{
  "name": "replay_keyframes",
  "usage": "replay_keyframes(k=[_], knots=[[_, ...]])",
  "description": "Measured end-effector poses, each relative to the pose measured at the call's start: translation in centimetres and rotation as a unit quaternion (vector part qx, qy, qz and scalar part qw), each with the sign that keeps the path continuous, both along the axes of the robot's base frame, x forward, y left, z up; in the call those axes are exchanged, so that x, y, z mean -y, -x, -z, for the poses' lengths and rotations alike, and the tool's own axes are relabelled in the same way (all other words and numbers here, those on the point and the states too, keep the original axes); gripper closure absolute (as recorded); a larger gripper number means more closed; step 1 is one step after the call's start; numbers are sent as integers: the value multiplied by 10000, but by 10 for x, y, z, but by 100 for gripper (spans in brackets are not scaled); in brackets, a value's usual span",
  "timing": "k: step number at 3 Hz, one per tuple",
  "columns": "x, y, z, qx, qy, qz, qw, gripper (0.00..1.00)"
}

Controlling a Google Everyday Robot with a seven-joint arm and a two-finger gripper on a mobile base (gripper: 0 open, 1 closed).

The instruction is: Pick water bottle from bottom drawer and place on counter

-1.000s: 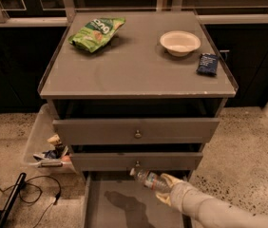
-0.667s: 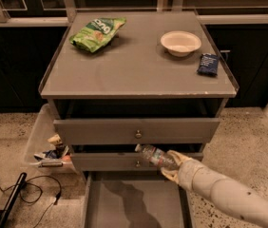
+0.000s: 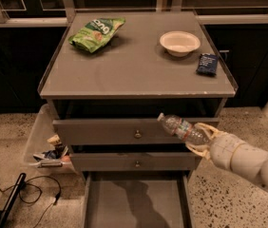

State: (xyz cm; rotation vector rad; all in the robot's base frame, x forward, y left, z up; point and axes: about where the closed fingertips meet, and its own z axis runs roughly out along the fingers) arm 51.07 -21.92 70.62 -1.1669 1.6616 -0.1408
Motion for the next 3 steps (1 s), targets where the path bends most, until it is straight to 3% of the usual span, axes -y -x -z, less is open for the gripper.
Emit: replay_keyframes(k=[1,3], knots=[[6,20,-61,102,59,3,9999,100],[0,14,-73,176,6,-167,9997,100]])
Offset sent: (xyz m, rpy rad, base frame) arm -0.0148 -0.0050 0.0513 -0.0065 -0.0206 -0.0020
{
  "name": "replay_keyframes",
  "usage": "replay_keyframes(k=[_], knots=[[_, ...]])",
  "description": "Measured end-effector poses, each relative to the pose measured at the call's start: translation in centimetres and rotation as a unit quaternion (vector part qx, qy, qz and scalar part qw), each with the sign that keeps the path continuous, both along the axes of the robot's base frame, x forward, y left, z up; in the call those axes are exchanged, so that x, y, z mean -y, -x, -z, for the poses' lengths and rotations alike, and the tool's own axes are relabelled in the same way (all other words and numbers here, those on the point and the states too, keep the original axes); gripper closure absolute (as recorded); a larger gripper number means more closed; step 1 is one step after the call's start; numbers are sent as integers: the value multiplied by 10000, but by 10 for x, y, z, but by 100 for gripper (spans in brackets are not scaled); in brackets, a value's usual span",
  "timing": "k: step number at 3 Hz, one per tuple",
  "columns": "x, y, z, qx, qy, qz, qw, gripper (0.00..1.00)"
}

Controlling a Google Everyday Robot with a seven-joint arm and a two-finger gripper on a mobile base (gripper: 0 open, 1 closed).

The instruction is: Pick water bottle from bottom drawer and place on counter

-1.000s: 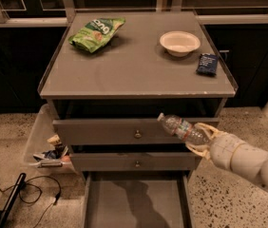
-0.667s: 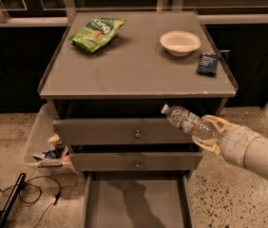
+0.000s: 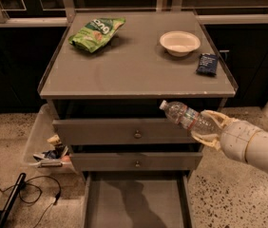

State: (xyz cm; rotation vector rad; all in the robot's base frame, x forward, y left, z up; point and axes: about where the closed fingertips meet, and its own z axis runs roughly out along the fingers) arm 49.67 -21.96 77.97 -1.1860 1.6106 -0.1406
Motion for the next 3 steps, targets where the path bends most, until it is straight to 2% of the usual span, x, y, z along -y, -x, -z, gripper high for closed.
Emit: replay_keyframes(k=[1,2,3], knots=[[-21,-20,-43,146,50,-482,9987,100],[-46,-46,-103,191,81,-1056,9942,100],[-71,-73,-157,119,189,-1517,9882,100]])
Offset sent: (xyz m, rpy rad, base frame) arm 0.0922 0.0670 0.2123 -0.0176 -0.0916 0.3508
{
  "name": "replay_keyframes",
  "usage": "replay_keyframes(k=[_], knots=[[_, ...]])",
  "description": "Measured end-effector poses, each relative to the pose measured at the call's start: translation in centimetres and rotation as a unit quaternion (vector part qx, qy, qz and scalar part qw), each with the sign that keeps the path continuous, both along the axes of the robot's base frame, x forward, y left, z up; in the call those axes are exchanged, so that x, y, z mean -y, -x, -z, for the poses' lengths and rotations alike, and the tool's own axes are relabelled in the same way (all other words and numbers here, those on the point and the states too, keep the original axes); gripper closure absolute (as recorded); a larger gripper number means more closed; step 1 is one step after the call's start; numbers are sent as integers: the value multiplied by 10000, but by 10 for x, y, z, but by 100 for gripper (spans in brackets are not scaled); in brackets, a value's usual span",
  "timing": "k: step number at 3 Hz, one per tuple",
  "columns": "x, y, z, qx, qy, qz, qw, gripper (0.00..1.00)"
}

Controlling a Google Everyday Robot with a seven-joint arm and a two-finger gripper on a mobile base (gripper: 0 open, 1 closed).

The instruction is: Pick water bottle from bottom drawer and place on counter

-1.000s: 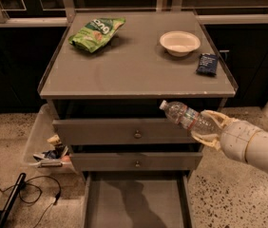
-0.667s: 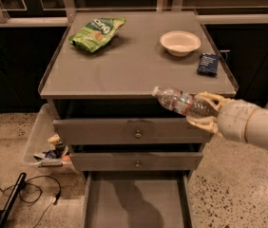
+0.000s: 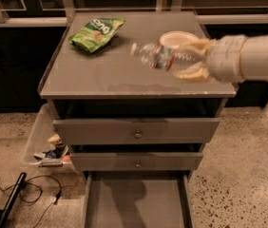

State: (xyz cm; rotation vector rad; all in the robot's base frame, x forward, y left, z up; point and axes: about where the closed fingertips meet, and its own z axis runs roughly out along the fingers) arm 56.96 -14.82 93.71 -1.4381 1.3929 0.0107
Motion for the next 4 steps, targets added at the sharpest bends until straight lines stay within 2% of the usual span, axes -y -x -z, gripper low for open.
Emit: replay_keyframes(k=[1,2,3,4], knots=[[-29,-39,-33,37,-29,-360,9993,100],[-29,-39,-32,31,-26,-358,9994,100],[-28,-63,-26,-37,-104,-348,9993,100],[-31,-116,3,-498,-324,-440,9973,100]])
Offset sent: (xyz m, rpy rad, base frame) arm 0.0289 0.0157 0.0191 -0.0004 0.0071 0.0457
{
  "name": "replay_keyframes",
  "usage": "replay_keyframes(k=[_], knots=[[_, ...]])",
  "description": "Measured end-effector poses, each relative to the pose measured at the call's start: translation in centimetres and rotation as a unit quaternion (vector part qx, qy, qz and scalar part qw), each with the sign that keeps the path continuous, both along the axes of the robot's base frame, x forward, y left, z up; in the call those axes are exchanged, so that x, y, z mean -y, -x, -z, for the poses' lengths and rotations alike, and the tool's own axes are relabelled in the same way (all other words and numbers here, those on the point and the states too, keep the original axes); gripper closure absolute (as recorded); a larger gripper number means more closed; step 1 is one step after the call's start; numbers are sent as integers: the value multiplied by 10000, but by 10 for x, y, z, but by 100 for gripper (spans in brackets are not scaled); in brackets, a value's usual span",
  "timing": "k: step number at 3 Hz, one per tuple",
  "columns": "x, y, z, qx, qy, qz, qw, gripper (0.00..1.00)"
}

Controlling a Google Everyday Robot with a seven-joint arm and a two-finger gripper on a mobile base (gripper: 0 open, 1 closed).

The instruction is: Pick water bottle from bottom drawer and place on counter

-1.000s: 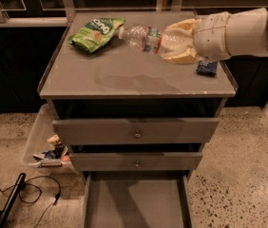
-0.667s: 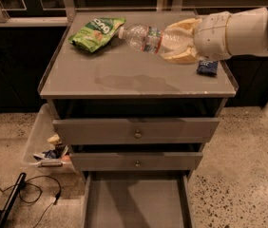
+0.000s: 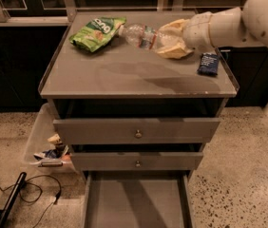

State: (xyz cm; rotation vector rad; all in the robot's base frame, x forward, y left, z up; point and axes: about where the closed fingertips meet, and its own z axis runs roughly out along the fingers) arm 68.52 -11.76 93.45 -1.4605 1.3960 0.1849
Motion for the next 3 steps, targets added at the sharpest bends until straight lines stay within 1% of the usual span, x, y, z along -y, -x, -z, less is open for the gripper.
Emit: replay_keyframes(k=[1,2,3], knots=[[-9,-40,23,-524,-152,-158,9984,100],[-12,-59,33,-875,-163,-208,9958,100],[-22,-59,45,-1203,202,-306,9921,100]])
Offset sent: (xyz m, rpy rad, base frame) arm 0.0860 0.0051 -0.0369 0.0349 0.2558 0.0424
